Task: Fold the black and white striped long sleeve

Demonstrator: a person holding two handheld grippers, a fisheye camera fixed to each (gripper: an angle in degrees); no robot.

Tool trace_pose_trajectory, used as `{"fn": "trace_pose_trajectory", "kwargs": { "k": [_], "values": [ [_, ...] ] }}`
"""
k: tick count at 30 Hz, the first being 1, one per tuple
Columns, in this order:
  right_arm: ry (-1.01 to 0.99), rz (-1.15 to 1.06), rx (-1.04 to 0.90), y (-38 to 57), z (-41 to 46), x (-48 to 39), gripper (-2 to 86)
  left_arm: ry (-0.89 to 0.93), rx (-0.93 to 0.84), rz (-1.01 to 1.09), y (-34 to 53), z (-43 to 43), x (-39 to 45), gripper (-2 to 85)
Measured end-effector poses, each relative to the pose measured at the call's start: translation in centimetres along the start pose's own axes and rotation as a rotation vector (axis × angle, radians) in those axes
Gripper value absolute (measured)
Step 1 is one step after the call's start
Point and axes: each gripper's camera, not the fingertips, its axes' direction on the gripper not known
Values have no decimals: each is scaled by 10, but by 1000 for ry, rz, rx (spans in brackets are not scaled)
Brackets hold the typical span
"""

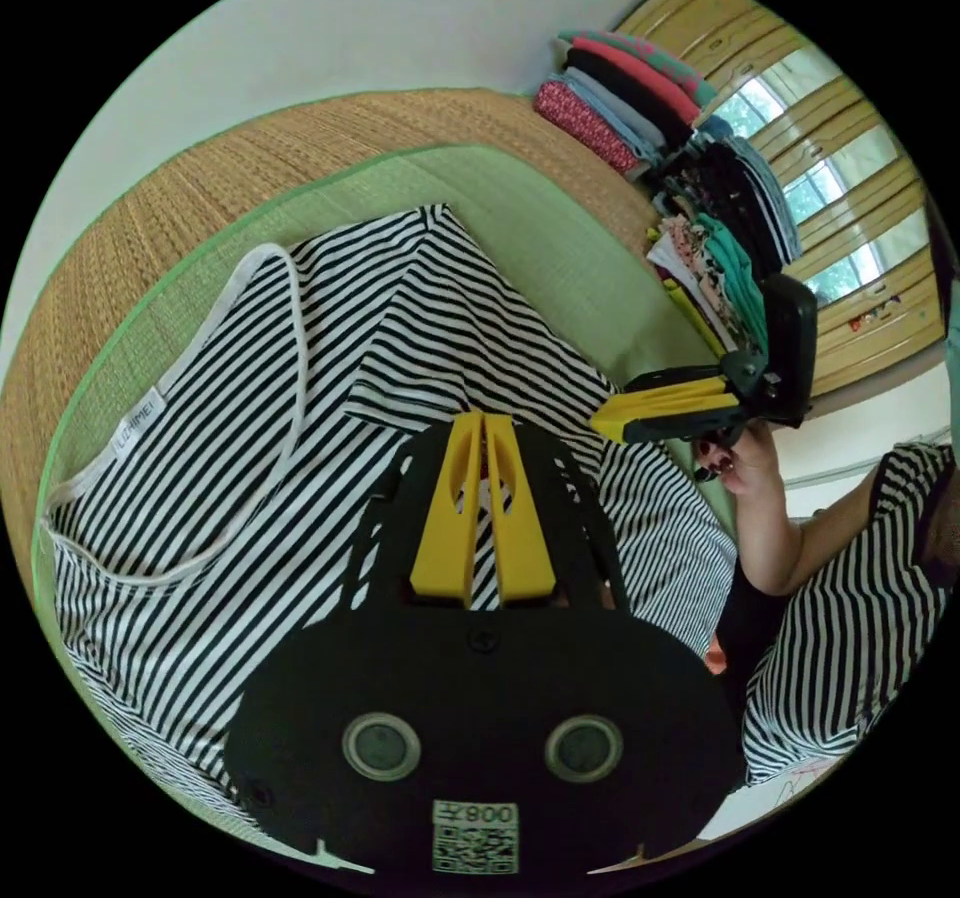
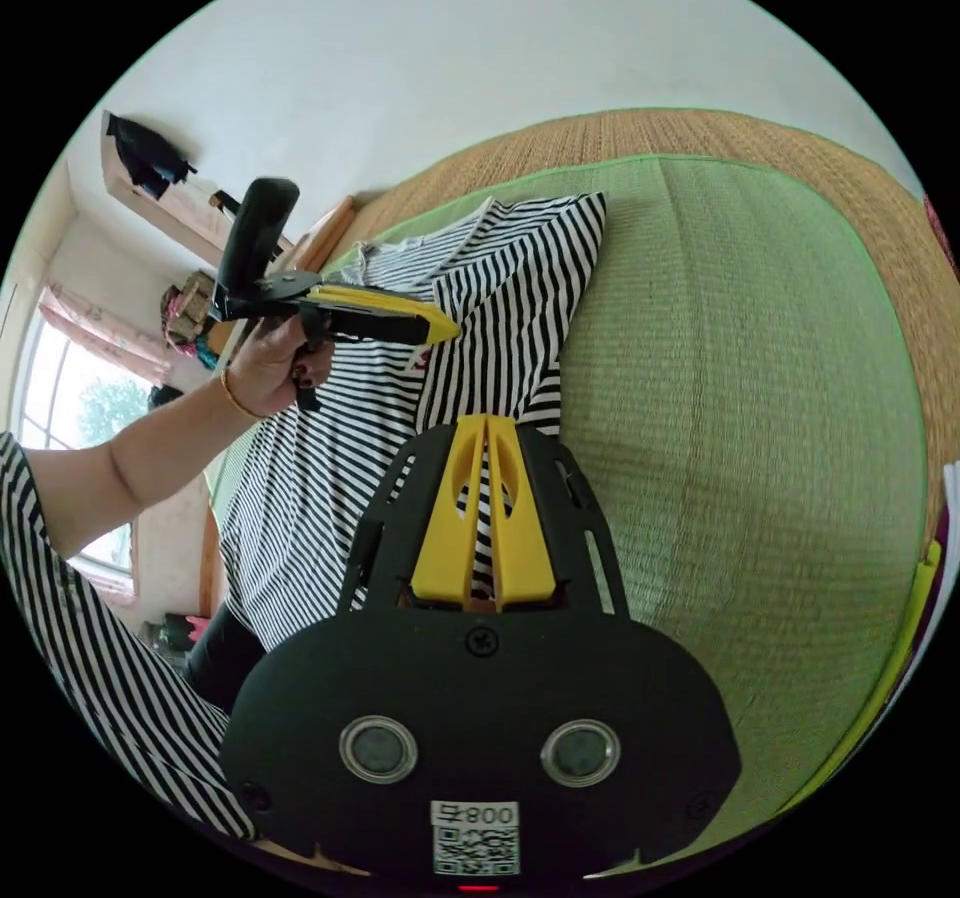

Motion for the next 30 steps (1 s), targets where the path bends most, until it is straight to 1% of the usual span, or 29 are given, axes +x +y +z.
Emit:
{"fn": "trace_pose_trajectory", "kwargs": {
  "k": [2, 3, 5, 7, 9, 10, 12, 13, 15, 16, 18, 19, 21, 23, 26, 30],
  "values": [
    [67, 6, 2, -7, -9, -11, 0, -37, 67, -20, 9, -1, -12, 2],
    [78, -1, -12, -12, -12, -17, 0, -74, 28, -46, 14, 7, -23, 2],
    [78, -1, -11, -19, -20, -27, 0, -57, -27, -65, 23, 18, -41, 2],
    [87, -17, -25, -26, -32, -37, 1, -1, 74, -103, 42, 8, -54, 2],
    [64, -20, 32, -32, -57, -50, 1, -7, 180, -168, 81, -10, -71, 4],
    [48, -21, 44, -33, -63, -53, 1, -13, 200, -186, 93, -14, -76, 5],
    [-24, -14, 83, -35, -82, -67, 1, -45, 251, -308, 149, -25, -100, 9],
    [-51, -18, 76, -37, -85, -72, 1, -55, 259, -347, 165, -27, -107, 12],
    [-125, -34, 35, -48, -89, -100, 2, -123, 311, -520, 231, -38, -135, 27],
    [-137, -45, 24, -52, -90, -109, 2, -134, 332, -573, 248, -41, -143, 32],
    [-159, -111, -20, -76, -88, -154, 4, -120, 443, -736, 312, -50, -171, 58],
    [-165, -127, -27, -84, -87, -167, 5, -124, 470, -779, 326, -51, -178, 66],
    [-217, -206, -56, -121, -76, -220, 12, -139, 556, -904, 371, -50, -205, 87],
    [-239, -274, -96, -151, -63, -263, 22, -115, 605, -948, 392, -44, -226, 98],
    [-223, -382, -138, -202, -38, -339, 41, -90, 610, -983, 407, -25, -260, 104],
    [-166, -537, -208, -270, 6, -447, 69, -88, 649, -954, 420, -5, -291, 86]
  ]
}}
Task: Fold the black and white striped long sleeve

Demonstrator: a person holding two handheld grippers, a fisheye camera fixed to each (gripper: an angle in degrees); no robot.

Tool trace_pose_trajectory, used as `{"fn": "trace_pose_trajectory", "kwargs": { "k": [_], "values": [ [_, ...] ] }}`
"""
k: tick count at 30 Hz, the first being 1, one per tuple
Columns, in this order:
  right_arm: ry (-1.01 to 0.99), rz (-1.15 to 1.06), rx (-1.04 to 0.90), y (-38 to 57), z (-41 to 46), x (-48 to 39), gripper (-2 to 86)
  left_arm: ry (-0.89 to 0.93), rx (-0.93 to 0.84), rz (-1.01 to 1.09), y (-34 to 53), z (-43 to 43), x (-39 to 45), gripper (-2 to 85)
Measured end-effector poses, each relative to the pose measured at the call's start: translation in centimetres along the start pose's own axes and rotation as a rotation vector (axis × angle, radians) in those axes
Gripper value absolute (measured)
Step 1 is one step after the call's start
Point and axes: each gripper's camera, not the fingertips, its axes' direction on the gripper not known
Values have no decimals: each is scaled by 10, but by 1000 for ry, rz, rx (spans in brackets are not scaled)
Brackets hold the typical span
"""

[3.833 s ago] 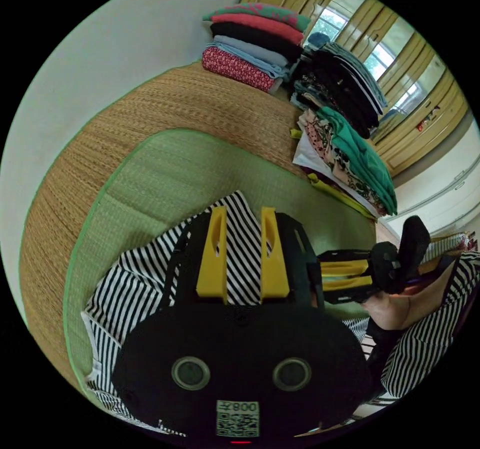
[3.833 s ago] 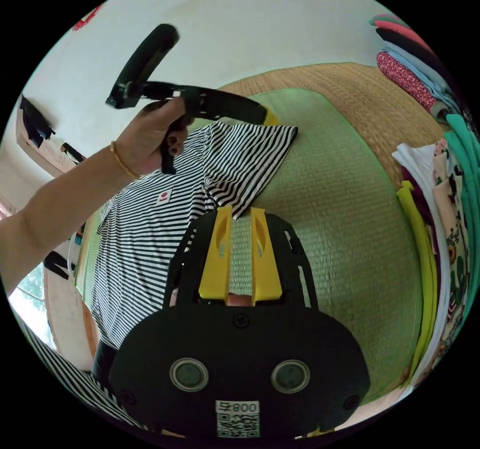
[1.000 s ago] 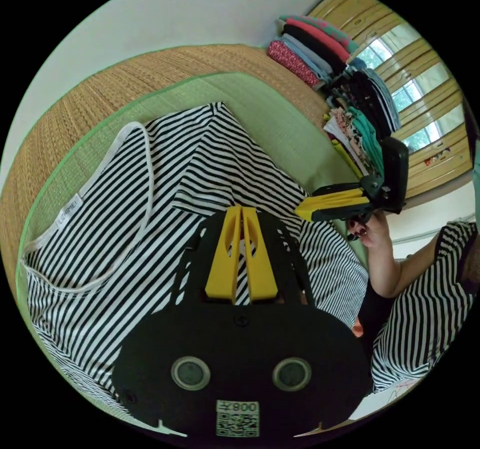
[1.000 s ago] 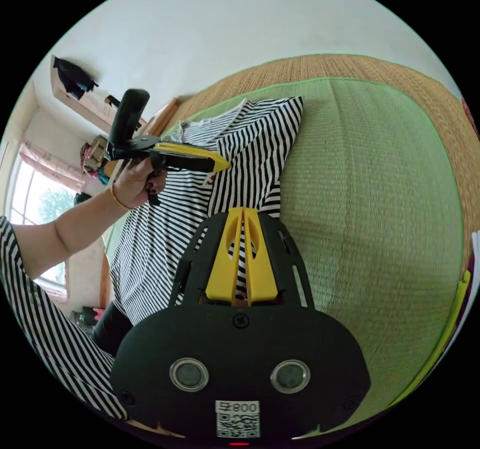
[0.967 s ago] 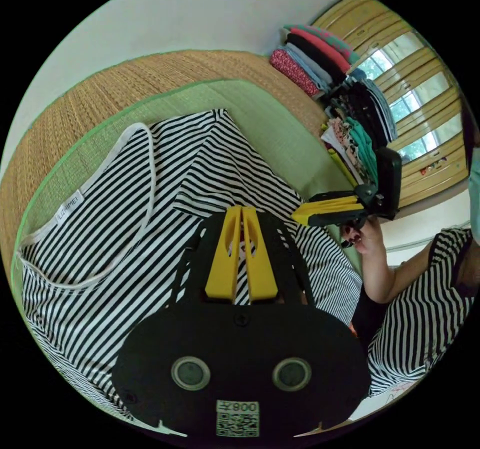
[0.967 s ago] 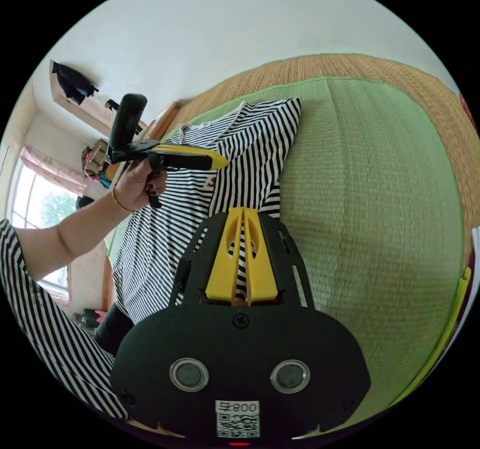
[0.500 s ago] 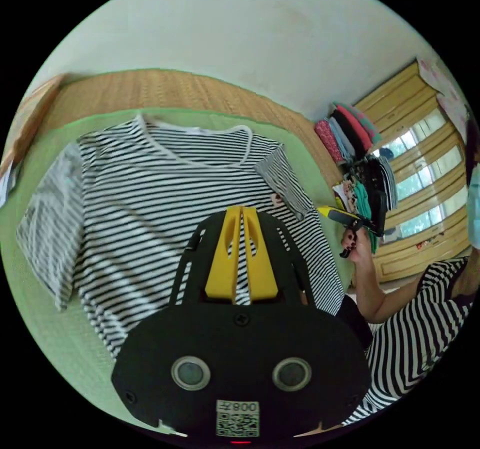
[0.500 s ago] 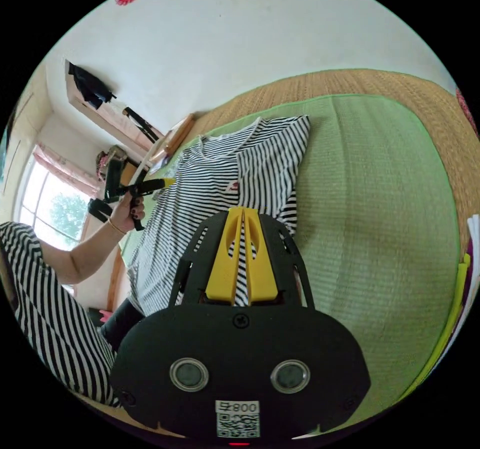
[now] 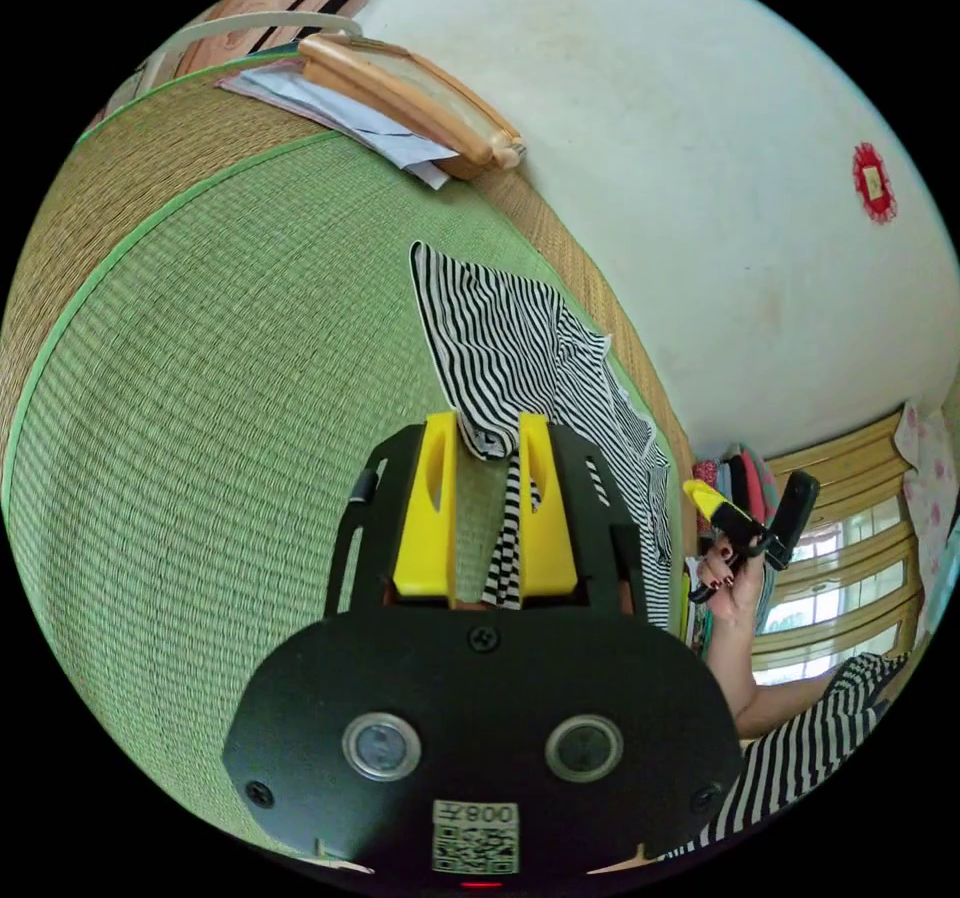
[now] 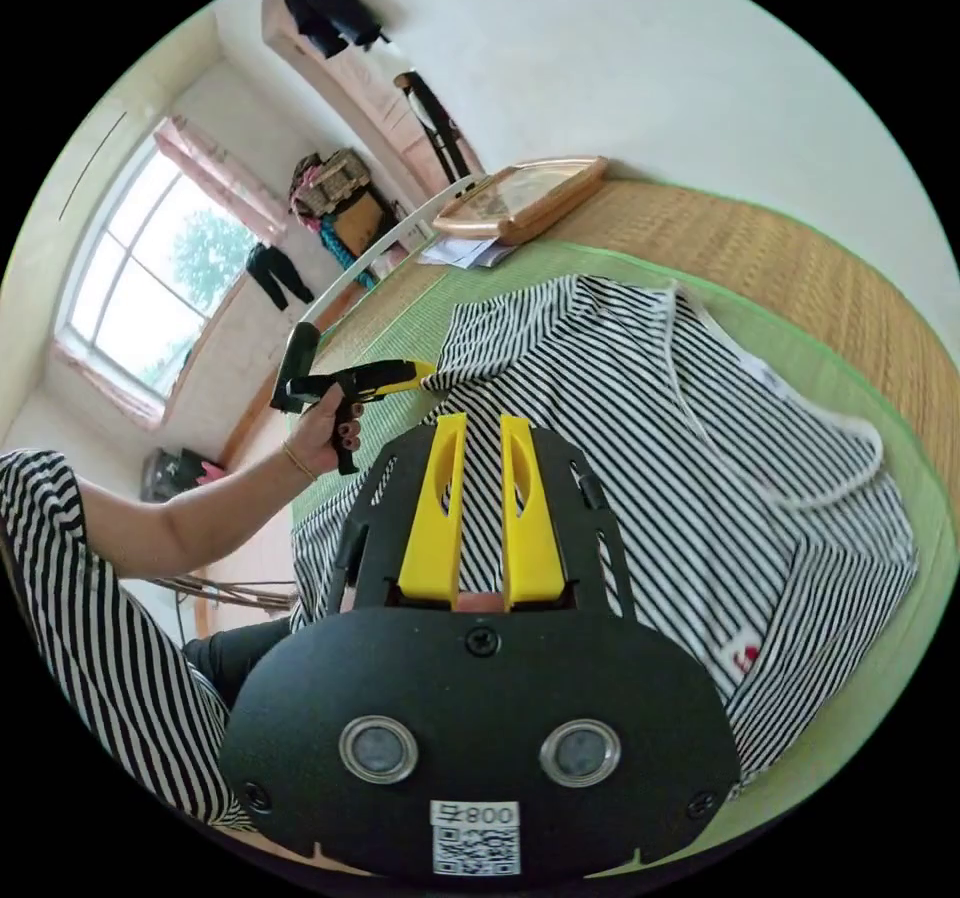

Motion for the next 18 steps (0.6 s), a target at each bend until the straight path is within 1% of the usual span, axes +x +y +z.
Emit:
{"fn": "trace_pose_trajectory", "kwargs": {
  "k": [1, 3, 6, 9, 11, 15, 18],
  "values": [
    [12, -21, -18, -18, 7, -7, 71, -5, 1, 8, 0, 2, -4, 83],
    [60, -71, -76, -85, 36, -32, 78, -25, -3, 34, -1, 9, -18, 68],
    [62, -122, -139, -159, 73, -60, 81, -14, -21, 43, -1, 20, -37, 42],
    [125, -159, -223, -213, 108, -87, 87, -27, -26, 69, -2, 27, -54, 20],
    [161, -174, -236, -235, 121, -103, 89, -27, -21, 75, -3, 31, -63, 15],
    [272, -194, -332, -264, 156, -127, 85, 20, -9, 72, -5, 39, -84, 21],
    [359, -204, -292, -274, 153, -140, 53, 31, -7, 77, -8, 44, -95, 24]
  ]
}}
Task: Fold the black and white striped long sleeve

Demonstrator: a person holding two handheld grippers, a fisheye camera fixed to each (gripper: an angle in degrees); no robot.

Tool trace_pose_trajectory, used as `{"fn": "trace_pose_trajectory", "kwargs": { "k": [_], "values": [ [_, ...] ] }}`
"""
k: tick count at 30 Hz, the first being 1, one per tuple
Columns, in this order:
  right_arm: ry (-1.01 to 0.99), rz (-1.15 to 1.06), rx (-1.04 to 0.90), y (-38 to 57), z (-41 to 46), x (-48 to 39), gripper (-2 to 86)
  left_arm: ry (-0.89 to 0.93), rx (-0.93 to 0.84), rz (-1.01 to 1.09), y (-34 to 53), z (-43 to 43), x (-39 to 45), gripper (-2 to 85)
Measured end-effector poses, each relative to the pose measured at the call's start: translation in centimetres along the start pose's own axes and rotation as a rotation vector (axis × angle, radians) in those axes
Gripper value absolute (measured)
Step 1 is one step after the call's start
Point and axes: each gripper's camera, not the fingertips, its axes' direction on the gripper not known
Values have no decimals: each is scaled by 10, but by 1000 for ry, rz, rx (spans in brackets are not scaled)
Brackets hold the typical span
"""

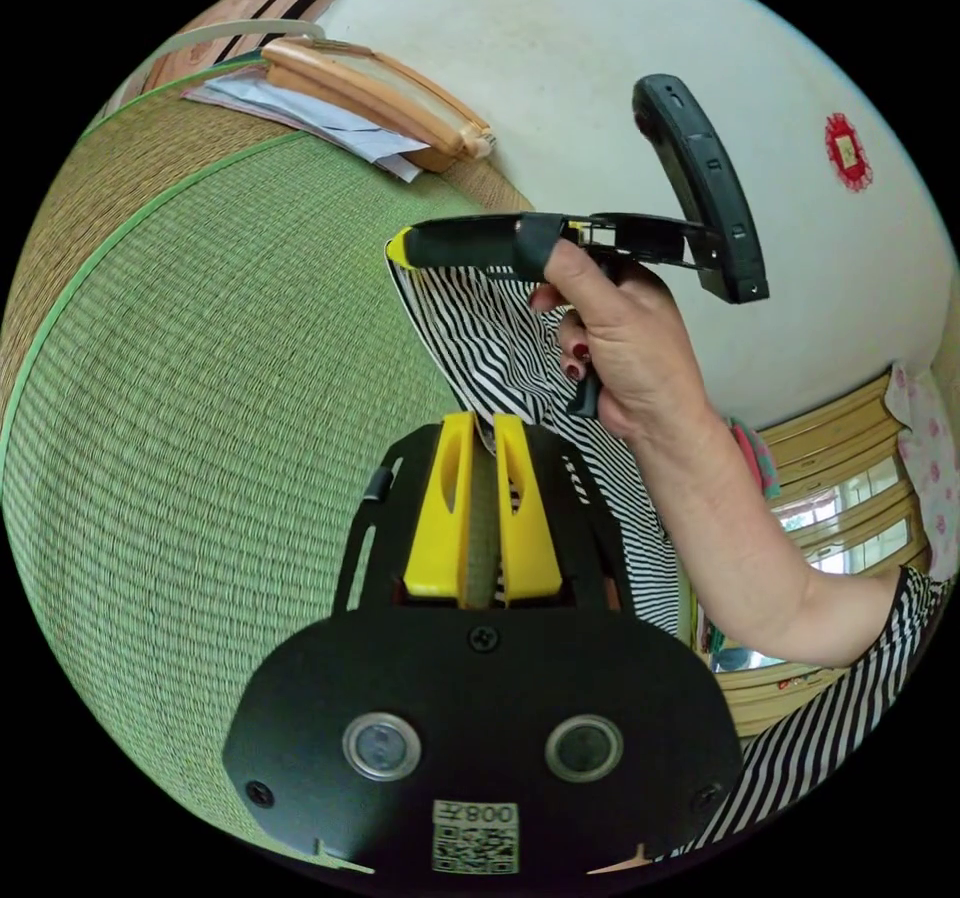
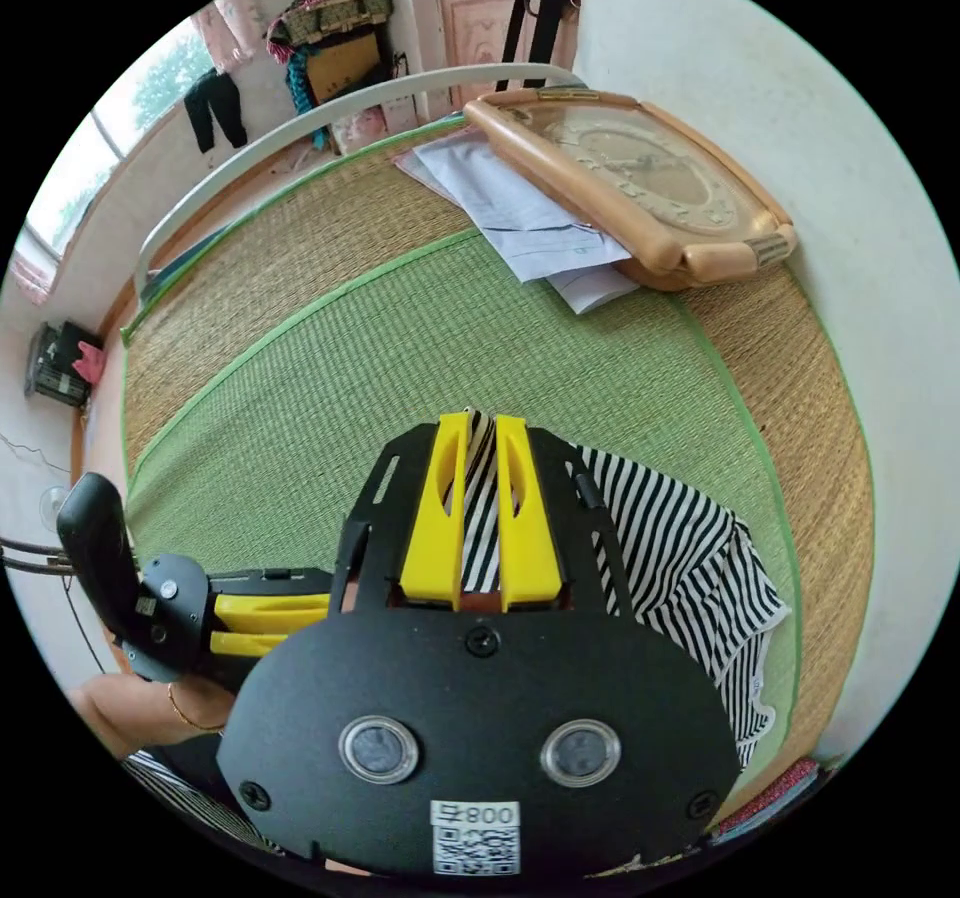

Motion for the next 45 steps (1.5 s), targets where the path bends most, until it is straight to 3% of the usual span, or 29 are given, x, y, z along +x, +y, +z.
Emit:
{"fn": "trace_pose_trajectory", "kwargs": {
  "k": [5, 13, 19, 23, 32, 45],
  "values": [
    [16, -9, 24, -3, -9, 2, 23, -30, -23, 1, -6, 7, -15, 10],
    [-237, 90, 134, 25, -48, 70, 6, -53, -9, 73, -10, 2, -19, 3],
    [-442, 202, 375, 123, -110, 167, 5, -75, 13, 261, -19, -10, 12, 2],
    [-502, 300, 457, 212, -121, 218, 4, -82, -75, 428, -24, 0, 43, 2],
    [-513, 471, 288, 317, -33, 267, 5, -165, -325, 568, -17, 46, 75, 2],
    [-501, 483, 263, 363, 23, 280, 7, -195, -415, 554, -6, 41, 97, 4]
  ]
}}
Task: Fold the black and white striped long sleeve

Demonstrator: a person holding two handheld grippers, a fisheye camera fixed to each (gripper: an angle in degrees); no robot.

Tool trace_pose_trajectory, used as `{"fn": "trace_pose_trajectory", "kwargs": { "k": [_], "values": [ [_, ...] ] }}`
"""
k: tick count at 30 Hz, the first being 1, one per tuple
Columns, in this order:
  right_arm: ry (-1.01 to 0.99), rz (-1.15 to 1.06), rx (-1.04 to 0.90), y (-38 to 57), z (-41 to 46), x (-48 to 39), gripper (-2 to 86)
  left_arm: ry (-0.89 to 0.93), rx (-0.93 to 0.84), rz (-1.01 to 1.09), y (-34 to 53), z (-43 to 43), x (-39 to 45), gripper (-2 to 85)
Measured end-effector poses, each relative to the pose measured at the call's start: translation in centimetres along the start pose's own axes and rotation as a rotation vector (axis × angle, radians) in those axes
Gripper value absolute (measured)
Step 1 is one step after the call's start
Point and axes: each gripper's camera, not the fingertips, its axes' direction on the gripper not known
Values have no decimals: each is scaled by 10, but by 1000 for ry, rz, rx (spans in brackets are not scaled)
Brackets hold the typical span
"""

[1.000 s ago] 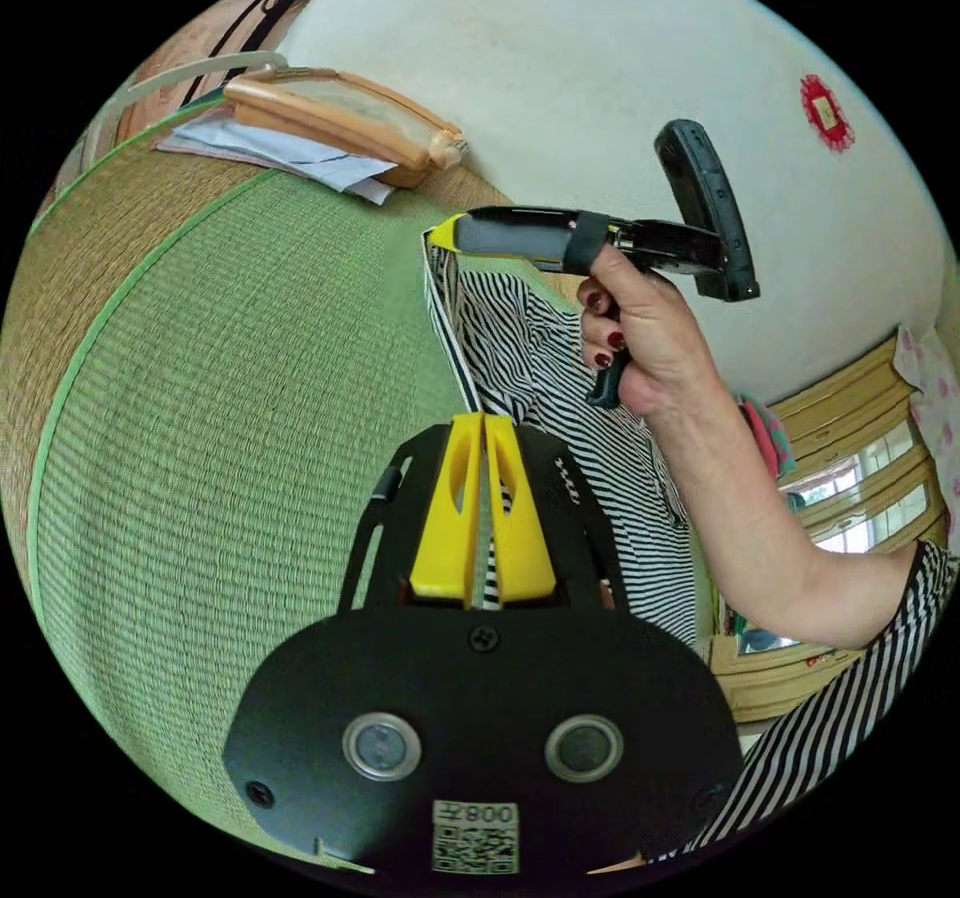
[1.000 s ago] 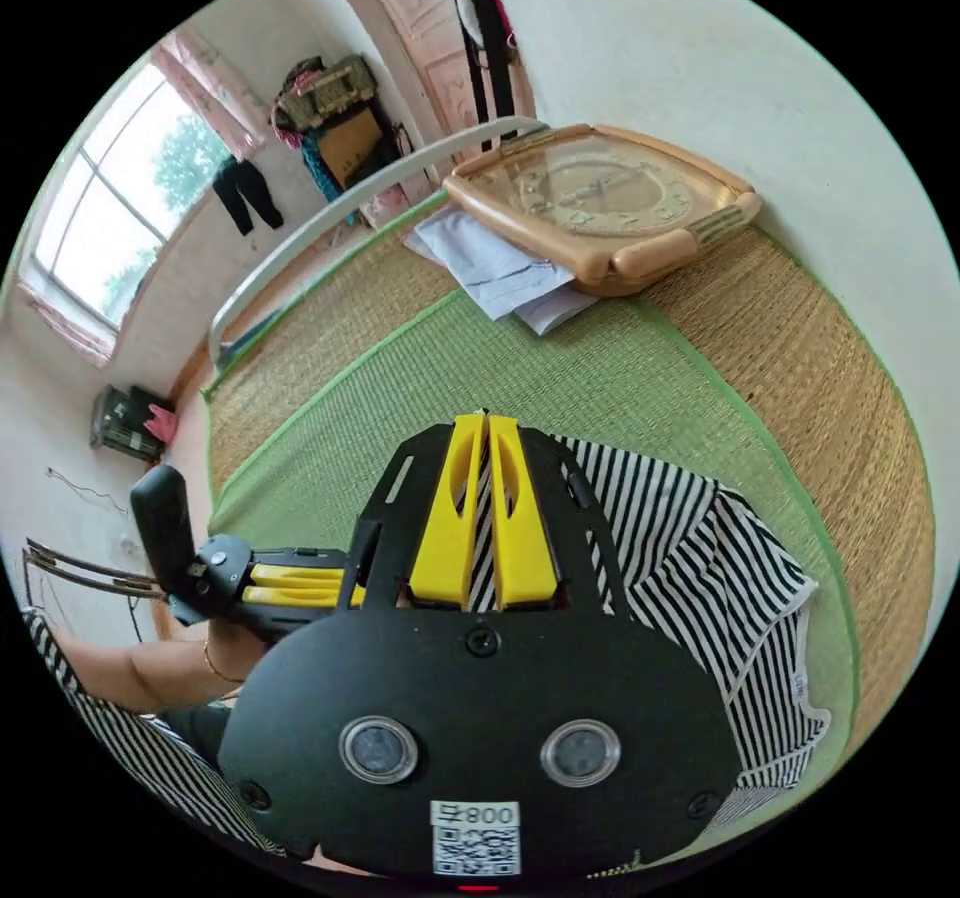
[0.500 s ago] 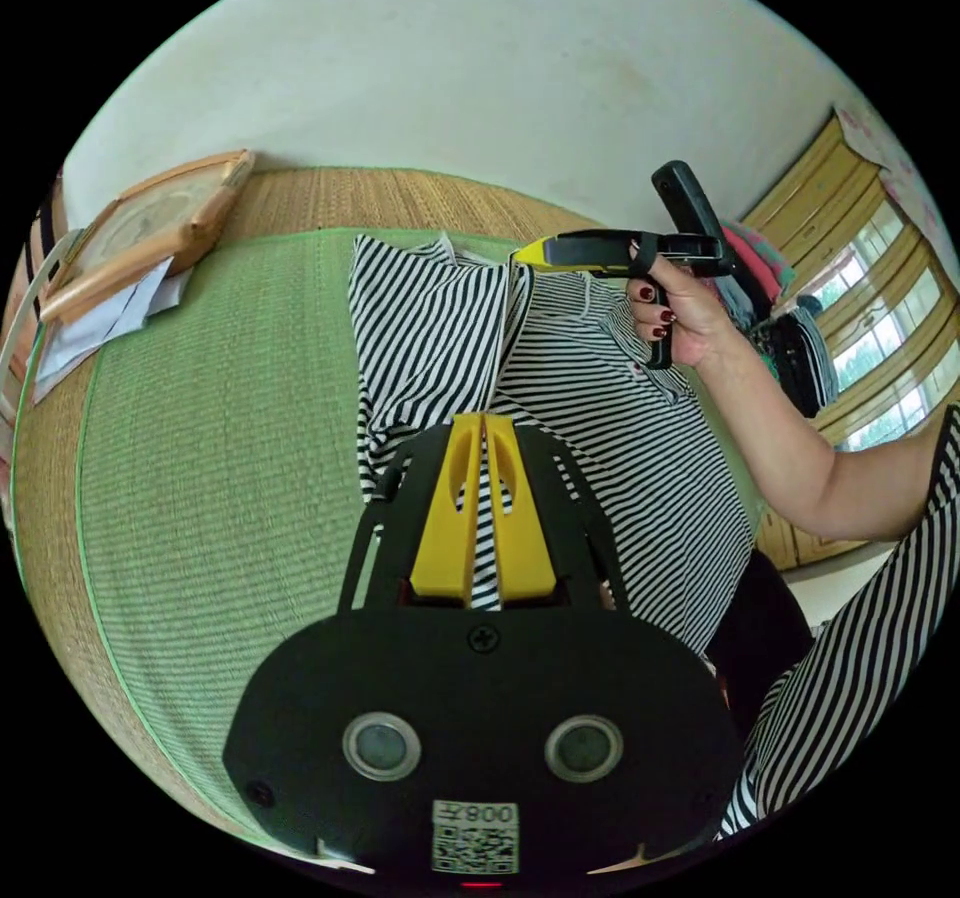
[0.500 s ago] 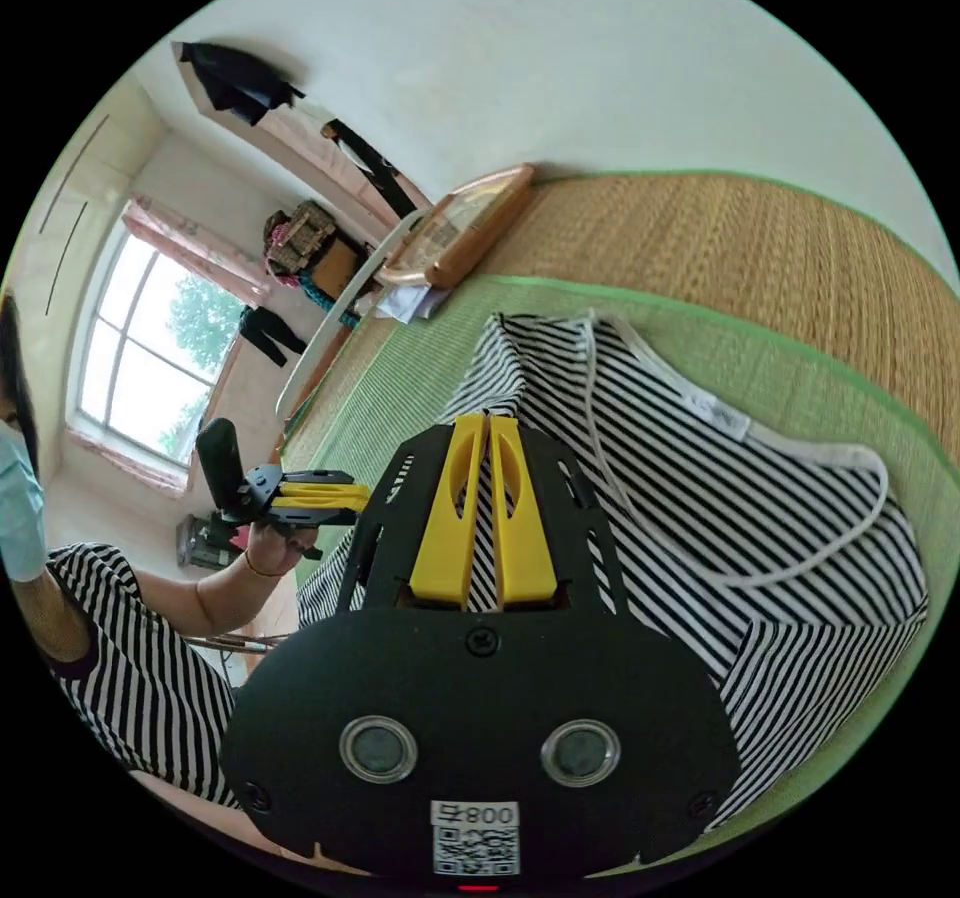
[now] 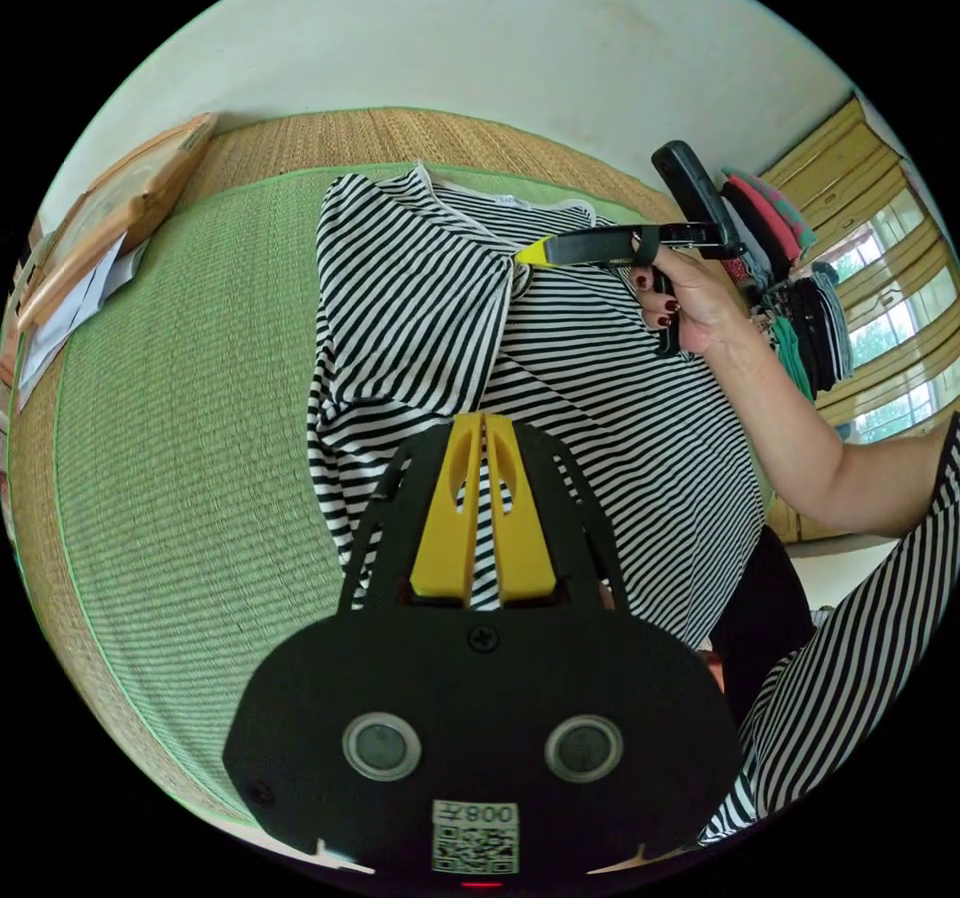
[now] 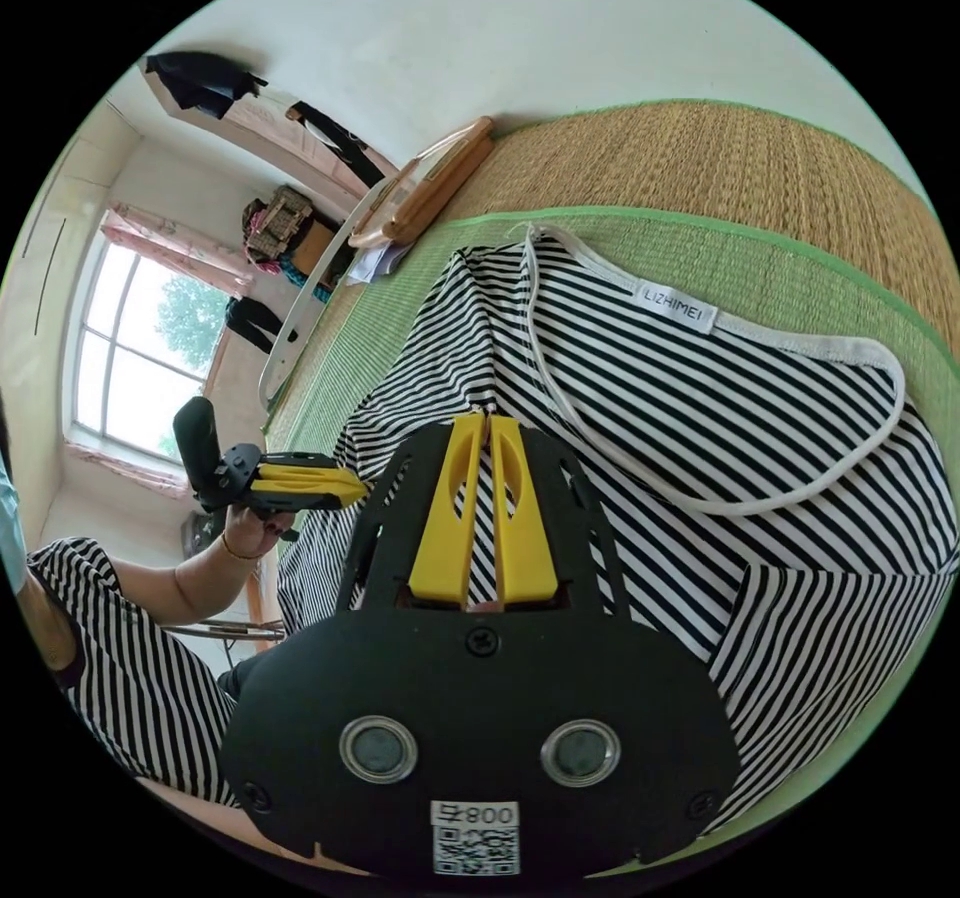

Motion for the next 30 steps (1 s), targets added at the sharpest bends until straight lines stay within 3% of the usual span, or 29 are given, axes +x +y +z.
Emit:
{"fn": "trace_pose_trajectory", "kwargs": {
  "k": [7, 11, 23, 27, 30],
  "values": [
    [55, -12, 38, 14, 2, 7, 4, -1, 51, -10, 6, -23, 15, 25],
    [2, -7, 29, 18, 17, 14, 2, -90, 53, -42, 9, -30, 24, 67],
    [-12, -8, 38, 31, 44, 22, 1, -171, 18, -42, 24, -52, 51, 47],
    [1, -22, 51, 36, 44, 21, 1, -91, 92, -39, 30, -82, 65, 33],
    [-1, -18, 83, 43, 43, 20, 1, -71, 46, -54, 37, -82, 70, 33]
  ]
}}
